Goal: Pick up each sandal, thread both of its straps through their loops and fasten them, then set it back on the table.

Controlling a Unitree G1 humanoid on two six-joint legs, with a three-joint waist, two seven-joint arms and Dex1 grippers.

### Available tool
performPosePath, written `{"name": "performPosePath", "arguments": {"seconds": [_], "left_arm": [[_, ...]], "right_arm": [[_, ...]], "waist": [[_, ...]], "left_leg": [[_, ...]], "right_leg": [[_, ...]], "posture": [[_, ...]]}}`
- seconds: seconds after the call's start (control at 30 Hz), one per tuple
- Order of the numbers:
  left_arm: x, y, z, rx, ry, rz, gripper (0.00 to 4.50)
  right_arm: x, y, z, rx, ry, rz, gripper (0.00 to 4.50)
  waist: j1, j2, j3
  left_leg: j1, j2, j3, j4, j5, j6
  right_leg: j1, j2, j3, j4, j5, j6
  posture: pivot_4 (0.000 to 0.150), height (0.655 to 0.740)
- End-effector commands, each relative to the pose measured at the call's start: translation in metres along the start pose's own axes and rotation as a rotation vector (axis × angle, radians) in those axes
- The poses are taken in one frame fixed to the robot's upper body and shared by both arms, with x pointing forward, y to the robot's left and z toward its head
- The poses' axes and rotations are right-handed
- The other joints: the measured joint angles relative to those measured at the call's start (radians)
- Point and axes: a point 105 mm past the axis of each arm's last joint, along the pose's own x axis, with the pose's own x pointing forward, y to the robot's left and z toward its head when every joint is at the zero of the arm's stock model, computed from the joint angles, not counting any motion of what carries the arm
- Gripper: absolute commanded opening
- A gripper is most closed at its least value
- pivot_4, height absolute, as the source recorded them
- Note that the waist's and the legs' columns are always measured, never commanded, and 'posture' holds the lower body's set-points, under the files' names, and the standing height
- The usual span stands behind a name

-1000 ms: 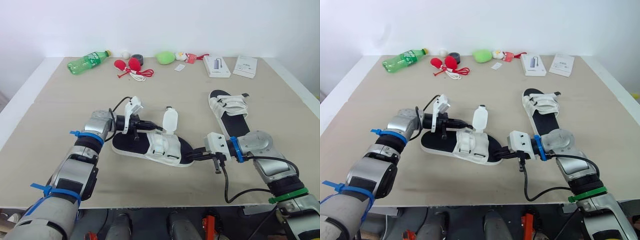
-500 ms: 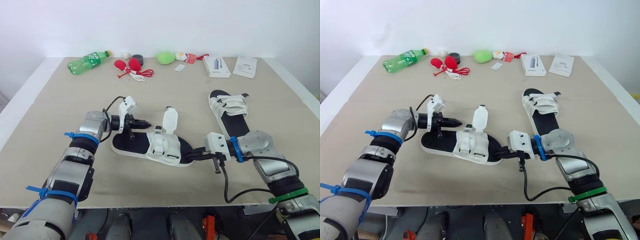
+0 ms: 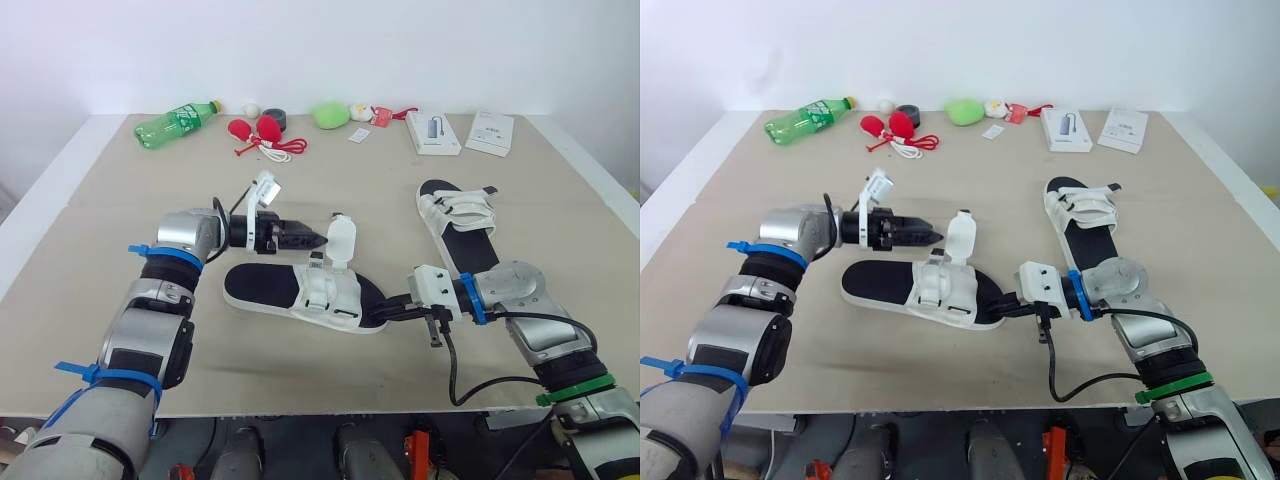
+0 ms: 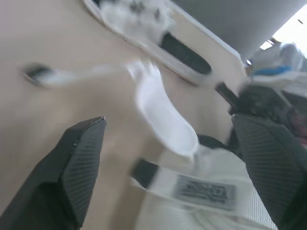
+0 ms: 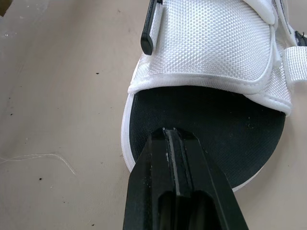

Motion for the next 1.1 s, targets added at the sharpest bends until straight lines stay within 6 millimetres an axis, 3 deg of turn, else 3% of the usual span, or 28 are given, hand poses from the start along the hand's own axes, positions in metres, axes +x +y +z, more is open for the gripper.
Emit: {"name": "performPosePath", "arguments": {"seconds": [0.03, 0.43, 0.63, 0.8, 0.93, 1.03, 1.07, 1.1], "left_arm": [[0.012, -0.007, 0.006, 0.034, 0.030, -0.016, 4.45], [0.066, -0.026, 0.020, 0.050, 0.021, -0.108, 4.45], [0.073, -0.028, 0.026, -0.010, -0.008, -0.117, 4.45], [0.074, -0.019, 0.032, -0.038, -0.057, -0.035, 4.45], [0.076, -0.020, 0.049, -0.066, -0.150, -0.016, 4.45], [0.077, -0.025, 0.058, -0.084, -0.186, -0.038, 3.61], [0.078, -0.026, 0.059, -0.086, -0.190, -0.040, 3.22], [0.078, -0.027, 0.061, -0.076, -0.192, -0.044, 2.52]], "right_arm": [[0.000, 0.004, -0.012, 0.028, 0.056, 0.008, 0.00], [0.000, 0.004, -0.011, 0.032, 0.054, -0.015, 0.00], [-0.003, 0.005, -0.012, 0.035, 0.062, -0.025, 0.00], [-0.003, 0.005, -0.012, 0.036, 0.064, -0.027, 0.00], [-0.003, 0.005, -0.012, 0.034, 0.065, -0.028, 0.00], [-0.003, 0.005, -0.012, 0.033, 0.067, -0.030, 0.00], [-0.003, 0.005, -0.012, 0.033, 0.067, -0.030, 0.00], [-0.003, 0.005, -0.012, 0.033, 0.068, -0.030, 0.00]], "waist": [[0.000, 0.000, 0.000], [-0.001, 0.000, 0.000], [-0.002, 0.000, 0.000], [-0.001, 0.000, 0.000], [-0.001, 0.000, 0.000], [-0.001, 0.000, 0.000], [-0.001, 0.000, 0.000], [-0.001, 0.000, 0.000]], "left_leg": [[0.000, 0.000, 0.000, 0.000, 0.000, 0.000], [0.000, -0.001, 0.000, 0.000, 0.000, 0.000], [0.000, -0.001, 0.000, 0.000, 0.000, 0.000], [0.000, -0.001, 0.000, 0.000, 0.000, 0.000], [0.000, -0.001, 0.000, 0.000, 0.000, 0.000], [0.000, -0.001, 0.000, 0.000, 0.000, 0.000], [0.000, -0.001, 0.000, 0.000, 0.000, 0.000], [0.000, -0.001, 0.000, 0.000, 0.000, 0.000]], "right_leg": [[0.000, 0.000, 0.000, 0.000, 0.000, 0.000], [0.000, 0.000, 0.000, 0.000, 0.000, 0.000], [0.000, 0.000, 0.000, 0.000, 0.000, 0.000], [0.000, 0.000, 0.000, 0.000, 0.000, 0.001], [0.000, 0.000, 0.000, 0.000, 0.000, 0.001], [0.000, 0.000, 0.000, 0.000, 0.000, 0.001], [0.000, 0.000, 0.000, 0.000, 0.000, 0.001], [0.000, 0.000, 0.000, 0.000, 0.000, 0.001]], "posture": [[0.150, 0.7400], [0.150, 0.7400], [0.150, 0.7400], [0.150, 0.7400], [0.150, 0.7400], [0.150, 0.7400], [0.150, 0.7400], [0.150, 0.7400]]}}
